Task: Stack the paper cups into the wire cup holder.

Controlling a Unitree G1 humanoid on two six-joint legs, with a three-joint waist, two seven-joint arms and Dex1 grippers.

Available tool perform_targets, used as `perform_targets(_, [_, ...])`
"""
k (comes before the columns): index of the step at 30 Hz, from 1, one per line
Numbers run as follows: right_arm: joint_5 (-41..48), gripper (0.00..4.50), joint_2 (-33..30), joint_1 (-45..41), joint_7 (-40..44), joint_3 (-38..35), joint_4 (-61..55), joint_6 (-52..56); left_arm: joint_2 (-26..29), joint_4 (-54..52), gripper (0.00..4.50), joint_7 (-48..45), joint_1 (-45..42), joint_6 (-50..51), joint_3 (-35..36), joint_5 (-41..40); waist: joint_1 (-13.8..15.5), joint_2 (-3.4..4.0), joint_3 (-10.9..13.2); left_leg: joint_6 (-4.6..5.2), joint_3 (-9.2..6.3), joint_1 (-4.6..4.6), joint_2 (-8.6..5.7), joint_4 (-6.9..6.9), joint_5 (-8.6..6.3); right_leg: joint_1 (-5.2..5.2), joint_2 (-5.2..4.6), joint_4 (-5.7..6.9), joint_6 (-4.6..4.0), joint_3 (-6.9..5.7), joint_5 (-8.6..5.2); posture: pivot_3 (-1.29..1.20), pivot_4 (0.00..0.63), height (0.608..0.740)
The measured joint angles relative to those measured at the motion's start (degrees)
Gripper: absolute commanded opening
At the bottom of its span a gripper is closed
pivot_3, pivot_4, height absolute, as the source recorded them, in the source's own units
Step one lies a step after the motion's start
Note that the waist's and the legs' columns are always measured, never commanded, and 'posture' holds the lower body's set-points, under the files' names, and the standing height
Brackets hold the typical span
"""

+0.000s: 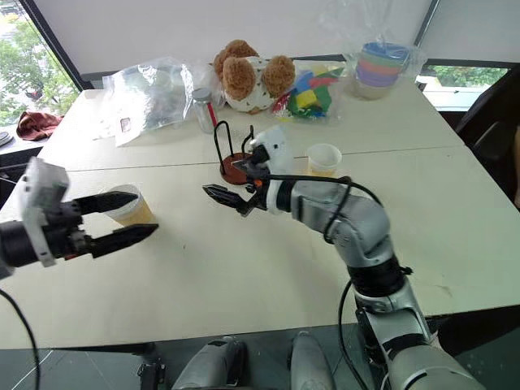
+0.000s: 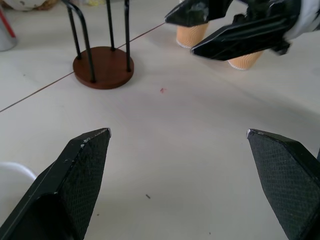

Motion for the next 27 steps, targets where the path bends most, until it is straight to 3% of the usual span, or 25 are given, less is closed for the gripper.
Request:
perform_targets(5, [-8.1, 4.43, 1.4, -3.9, -1.9, 0.7, 9.9, -4.7, 0.3, 1.3, 4.5, -3.7, 5.6, 1.7, 8.0, 0.6, 0.0, 0.01, 0.0, 0.0, 0.08, -0.01, 0.01, 0.02, 0.0, -0.02, 0.02, 0.0, 0.0, 0.08, 0.0, 0.0, 0.15, 0.74])
perform_targets(14, [-15.0, 4.43, 7.2, -9.5, -0.6, 0.6, 26.8, -12.9, -2.1, -1.2, 4.5, -5.5, 9.6, 1.0, 9.5, 3.2, -0.3, 0.02, 0.0, -0.03, 0.15, 0.02, 0.04, 0.02, 0.0, -0.05, 0.04, 0.06, -0.04, 0.15, 0.03, 0.0, 0.15, 0.74])
perform_targets(17, [-16.6, 3.62, 10.4, -13.6, -0.9, -1.1, 37.3, -18.1, -3.3, -1.5, 4.5, -5.2, 9.6, 0.3, 8.1, 3.2, -0.7, 0.01, 0.0, -0.07, 0.12, 0.01, 0.1, -0.01, 0.02, -0.07, 0.08, 0.09, -0.05, 0.15, 0.03, 0.0, 0.15, 0.74])
perform_targets(23, [-19.1, 0.39, 12.2, -16.2, 0.4, -2.7, 46.6, -24.9, -3.7, -2.0, 4.5, -5.3, 10.2, -0.1, 5.4, 4.5, -1.3, 0.02, 0.0, -0.09, 0.13, 0.01, 0.1, -0.01, 0.0, -0.08, 0.09, 0.08, -0.05, 0.16, 0.03, 0.0, 0.15, 0.74])
perform_targets(24, [-19.7, 0.03, 12.3, -16.2, 0.5, -2.9, 47.0, -25.6, -3.9, -2.0, 4.5, -5.0, 9.8, -0.2, 5.1, 4.5, -1.4, 0.03, 0.0, -0.09, 0.13, 0.01, 0.1, -0.01, 0.0, -0.09, 0.09, 0.1, -0.05, 0.16, 0.03, 0.0, 0.15, 0.74])
perform_targets(27, [-20.6, 0.03, 12.3, -17.0, 1.1, -3.7, 47.7, -26.7, -4.1, -2.3, 4.5, -4.4, 8.7, -0.4, 3.9, 4.4, -1.4, 0.02, 0.0, -0.11, 0.13, 0.01, 0.12, 0.0, 0.02, -0.12, 0.1, 0.15, -0.05, 0.17, 0.03, 0.0, 0.15, 0.74])
